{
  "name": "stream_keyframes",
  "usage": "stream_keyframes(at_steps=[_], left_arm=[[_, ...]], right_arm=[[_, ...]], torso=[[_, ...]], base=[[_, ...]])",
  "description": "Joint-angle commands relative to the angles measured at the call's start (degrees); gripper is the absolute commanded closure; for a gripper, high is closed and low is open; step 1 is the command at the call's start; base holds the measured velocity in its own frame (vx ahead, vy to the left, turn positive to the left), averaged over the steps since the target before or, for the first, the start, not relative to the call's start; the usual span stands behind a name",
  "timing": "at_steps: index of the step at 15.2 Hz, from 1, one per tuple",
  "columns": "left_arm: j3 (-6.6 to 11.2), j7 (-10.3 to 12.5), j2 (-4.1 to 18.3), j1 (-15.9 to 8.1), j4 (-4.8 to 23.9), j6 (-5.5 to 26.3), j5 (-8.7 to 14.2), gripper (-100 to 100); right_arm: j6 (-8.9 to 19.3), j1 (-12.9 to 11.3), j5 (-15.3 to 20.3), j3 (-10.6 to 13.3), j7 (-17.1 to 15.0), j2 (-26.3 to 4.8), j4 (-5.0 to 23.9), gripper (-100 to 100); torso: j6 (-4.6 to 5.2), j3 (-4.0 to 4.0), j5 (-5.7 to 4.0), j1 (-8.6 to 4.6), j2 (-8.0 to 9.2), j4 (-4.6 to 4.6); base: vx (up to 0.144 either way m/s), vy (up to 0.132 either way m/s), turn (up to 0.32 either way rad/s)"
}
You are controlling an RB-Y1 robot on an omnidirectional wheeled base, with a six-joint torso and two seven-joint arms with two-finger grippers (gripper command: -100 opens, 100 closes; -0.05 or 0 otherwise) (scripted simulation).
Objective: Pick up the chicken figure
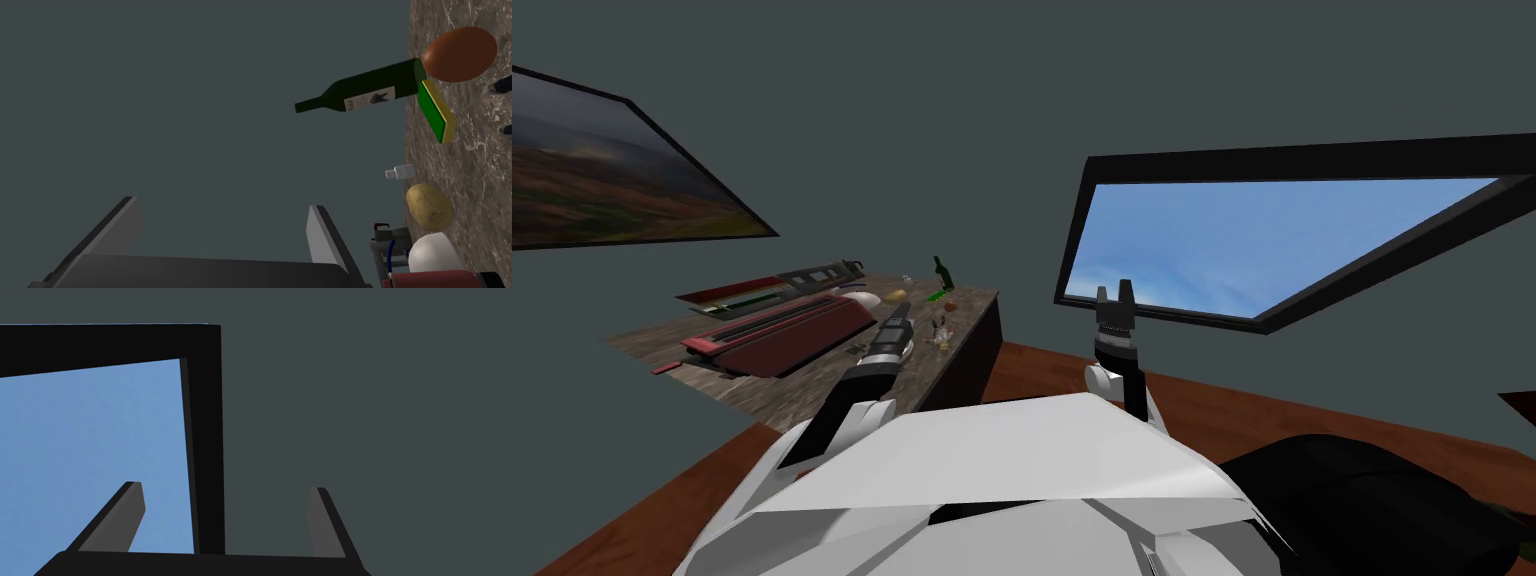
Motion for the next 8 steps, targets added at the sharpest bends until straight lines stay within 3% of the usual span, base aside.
stream_keyframes(at_steps=[1,8], left_arm=[[0.99,-0.36,0.26,0.46,0.02,2.86,0.68,-100],[3.02,-0.82,0.42,1.44,-0.02,10.42,2.21,-100]], right_arm=[[0.0,0.0,0.0,0.0,0.0,0.0,0.0,0],[0.0,0.0,0.0,0.0,0.0,0.0,0.0,0]], torso=[[0.0,0.0,0.0,0.0,0.0,0.0],[0.01,0.0,0.01,0.06,0.0,0.0]], base=[[-0.034,0.018,-0.091],[-0.034,0.025,-0.09]])
